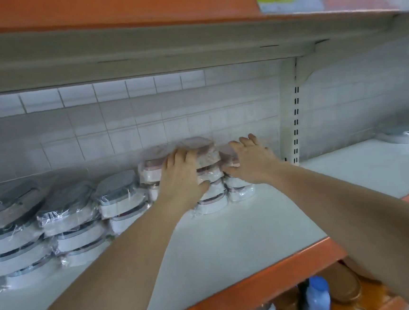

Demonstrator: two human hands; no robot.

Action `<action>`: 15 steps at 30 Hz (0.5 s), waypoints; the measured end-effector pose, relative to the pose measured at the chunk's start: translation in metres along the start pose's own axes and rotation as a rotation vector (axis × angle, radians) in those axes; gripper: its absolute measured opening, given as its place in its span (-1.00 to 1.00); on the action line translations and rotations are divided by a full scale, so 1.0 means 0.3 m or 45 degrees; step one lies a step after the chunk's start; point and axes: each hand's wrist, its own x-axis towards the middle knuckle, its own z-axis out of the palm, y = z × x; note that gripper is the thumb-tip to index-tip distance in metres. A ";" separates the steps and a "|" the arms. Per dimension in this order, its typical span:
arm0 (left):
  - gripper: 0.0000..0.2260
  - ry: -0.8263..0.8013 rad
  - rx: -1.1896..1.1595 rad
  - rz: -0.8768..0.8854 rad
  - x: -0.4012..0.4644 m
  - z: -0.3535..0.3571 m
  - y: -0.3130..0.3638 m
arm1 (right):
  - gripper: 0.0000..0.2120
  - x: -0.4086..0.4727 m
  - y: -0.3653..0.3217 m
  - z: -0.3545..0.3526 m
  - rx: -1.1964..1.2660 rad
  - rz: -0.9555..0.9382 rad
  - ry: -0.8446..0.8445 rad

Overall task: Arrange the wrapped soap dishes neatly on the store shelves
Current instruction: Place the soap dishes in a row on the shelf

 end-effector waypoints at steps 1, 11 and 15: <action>-0.37 -0.009 -0.054 0.022 -0.006 0.013 0.029 | -0.37 -0.029 0.018 0.000 -0.011 0.031 -0.014; -0.43 -0.090 -0.228 0.158 0.016 0.029 0.436 | -0.36 -0.284 0.351 -0.136 -0.051 0.263 0.044; -0.45 -0.097 -0.225 0.260 0.040 0.032 0.701 | -0.37 -0.391 0.586 -0.223 -0.068 0.338 0.083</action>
